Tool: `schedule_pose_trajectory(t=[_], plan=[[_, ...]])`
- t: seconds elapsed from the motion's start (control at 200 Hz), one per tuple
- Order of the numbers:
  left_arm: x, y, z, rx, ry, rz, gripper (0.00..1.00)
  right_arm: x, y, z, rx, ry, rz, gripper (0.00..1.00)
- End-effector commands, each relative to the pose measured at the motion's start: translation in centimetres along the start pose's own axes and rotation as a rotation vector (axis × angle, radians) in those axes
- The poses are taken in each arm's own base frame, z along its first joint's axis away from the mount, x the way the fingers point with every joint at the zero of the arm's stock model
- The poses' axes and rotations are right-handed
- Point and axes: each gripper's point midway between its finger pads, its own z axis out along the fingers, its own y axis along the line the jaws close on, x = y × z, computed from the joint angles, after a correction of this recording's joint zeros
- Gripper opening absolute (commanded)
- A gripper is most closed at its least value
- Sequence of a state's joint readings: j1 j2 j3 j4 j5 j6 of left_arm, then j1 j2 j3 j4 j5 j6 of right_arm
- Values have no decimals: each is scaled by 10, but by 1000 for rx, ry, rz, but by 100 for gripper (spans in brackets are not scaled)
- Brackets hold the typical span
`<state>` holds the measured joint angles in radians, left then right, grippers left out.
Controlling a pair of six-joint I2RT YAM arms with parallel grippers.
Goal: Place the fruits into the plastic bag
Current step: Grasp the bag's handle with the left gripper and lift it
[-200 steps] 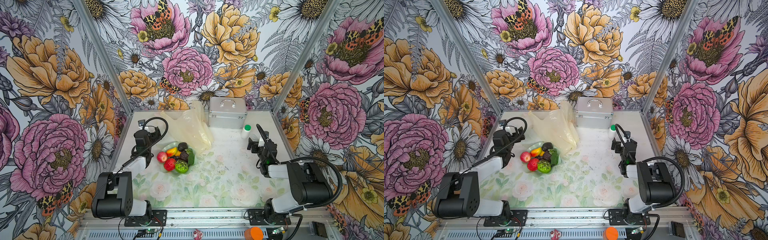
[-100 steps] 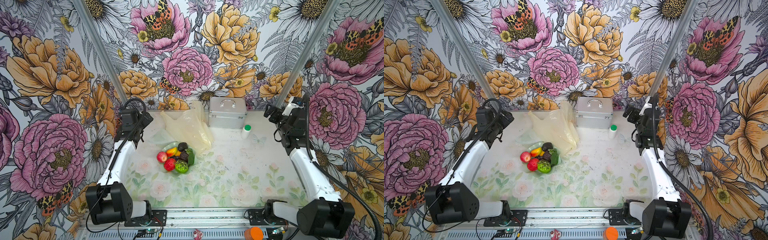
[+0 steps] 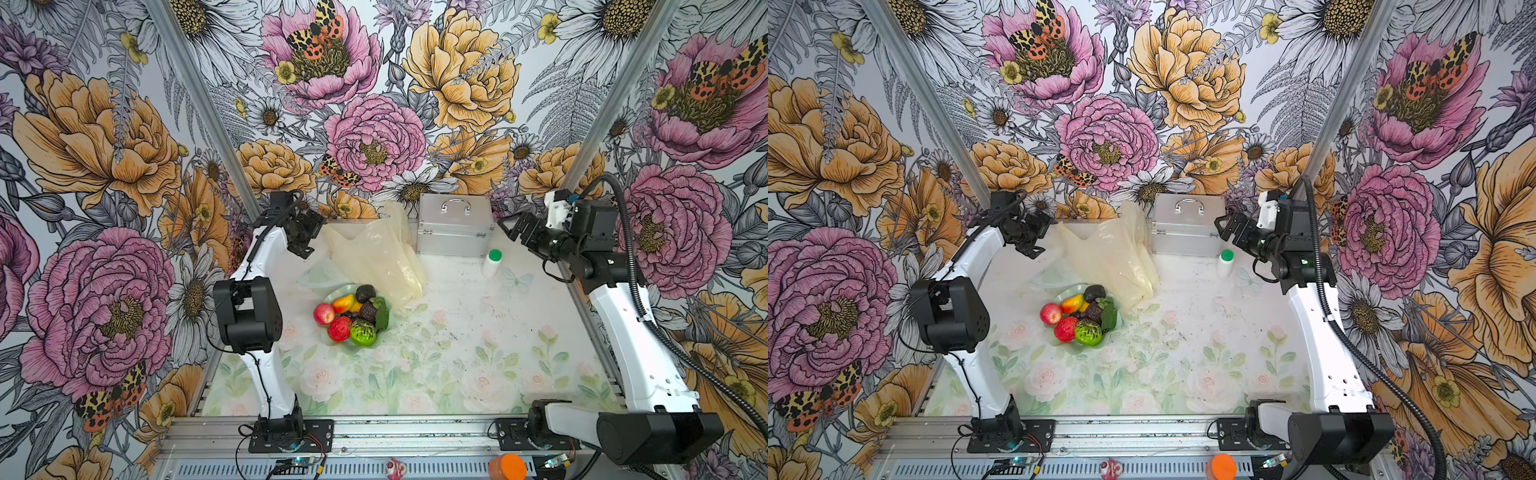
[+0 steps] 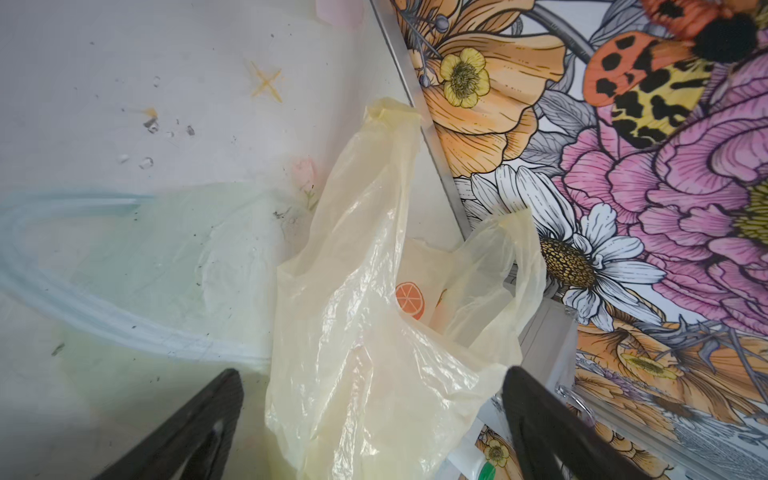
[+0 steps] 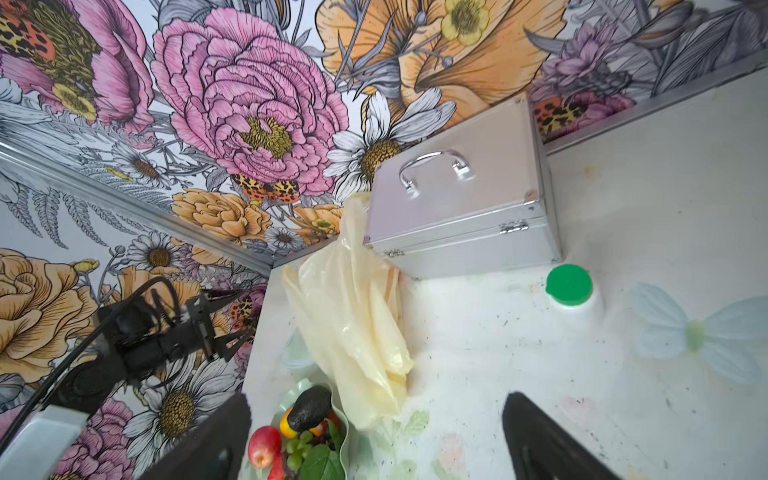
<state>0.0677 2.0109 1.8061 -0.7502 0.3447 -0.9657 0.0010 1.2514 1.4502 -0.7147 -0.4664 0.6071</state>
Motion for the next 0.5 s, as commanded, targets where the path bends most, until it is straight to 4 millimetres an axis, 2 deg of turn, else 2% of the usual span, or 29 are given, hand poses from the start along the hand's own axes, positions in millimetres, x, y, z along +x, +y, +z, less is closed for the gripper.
schedule_pose_trajectory(t=[0.0, 0.26, 0.405, 0.495], plan=[[4, -5, 14, 1, 69, -82, 97, 14, 3, 6, -21, 63, 35, 96], [-17, -6, 60, -13, 65, -163, 86, 15, -5, 13, 6, 67, 34, 97], [-25, -7, 78, -11, 61, -184, 77, 19, -10, 16, 15, 80, 40, 96], [-29, -9, 88, -5, 59, -195, 76, 22, -12, 19, 18, 89, 44, 96]])
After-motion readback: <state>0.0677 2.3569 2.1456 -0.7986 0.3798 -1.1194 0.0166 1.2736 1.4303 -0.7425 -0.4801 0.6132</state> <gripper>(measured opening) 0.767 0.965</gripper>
